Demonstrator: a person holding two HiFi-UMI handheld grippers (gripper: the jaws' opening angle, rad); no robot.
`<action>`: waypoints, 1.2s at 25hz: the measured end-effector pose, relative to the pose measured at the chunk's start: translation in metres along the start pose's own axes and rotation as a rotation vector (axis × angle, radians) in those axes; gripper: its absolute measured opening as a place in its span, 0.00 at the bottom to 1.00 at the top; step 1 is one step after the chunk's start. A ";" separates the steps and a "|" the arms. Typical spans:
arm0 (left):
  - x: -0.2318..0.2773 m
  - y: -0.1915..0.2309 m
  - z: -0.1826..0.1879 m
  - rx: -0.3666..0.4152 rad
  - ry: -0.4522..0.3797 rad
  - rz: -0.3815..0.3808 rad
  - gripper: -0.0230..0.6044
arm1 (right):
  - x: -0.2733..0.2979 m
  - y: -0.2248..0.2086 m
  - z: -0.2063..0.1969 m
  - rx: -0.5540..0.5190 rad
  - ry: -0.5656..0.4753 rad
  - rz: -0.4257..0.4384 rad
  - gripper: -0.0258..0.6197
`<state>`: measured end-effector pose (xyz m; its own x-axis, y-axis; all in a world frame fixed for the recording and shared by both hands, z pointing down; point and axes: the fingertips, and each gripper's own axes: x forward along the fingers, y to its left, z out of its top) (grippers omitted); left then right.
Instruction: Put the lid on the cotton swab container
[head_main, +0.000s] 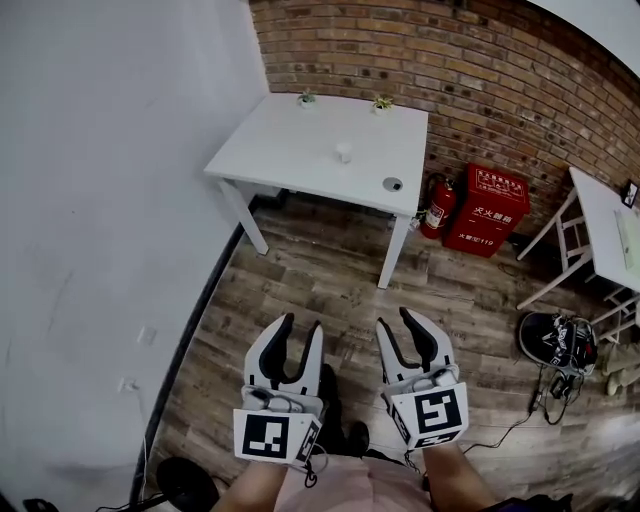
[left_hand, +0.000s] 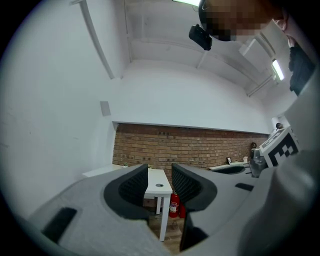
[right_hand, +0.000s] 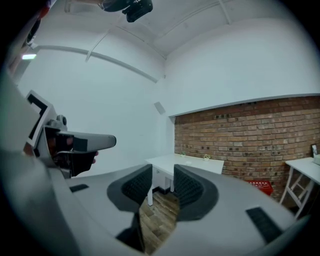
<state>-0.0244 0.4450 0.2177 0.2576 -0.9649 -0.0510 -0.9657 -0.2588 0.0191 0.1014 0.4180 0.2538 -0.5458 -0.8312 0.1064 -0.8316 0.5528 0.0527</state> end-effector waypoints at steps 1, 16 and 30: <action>0.008 0.006 -0.004 0.000 0.005 0.000 0.27 | 0.010 -0.003 -0.003 0.003 0.005 0.001 0.26; 0.193 0.137 -0.003 -0.023 -0.026 -0.061 0.22 | 0.224 -0.055 0.017 -0.009 0.022 -0.045 0.24; 0.299 0.168 -0.020 -0.046 0.014 -0.134 0.19 | 0.306 -0.107 0.026 -0.007 0.021 -0.102 0.24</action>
<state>-0.1093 0.1122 0.2257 0.3848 -0.9220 -0.0423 -0.9202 -0.3868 0.0592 0.0203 0.1030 0.2553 -0.4560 -0.8817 0.1212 -0.8820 0.4659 0.0713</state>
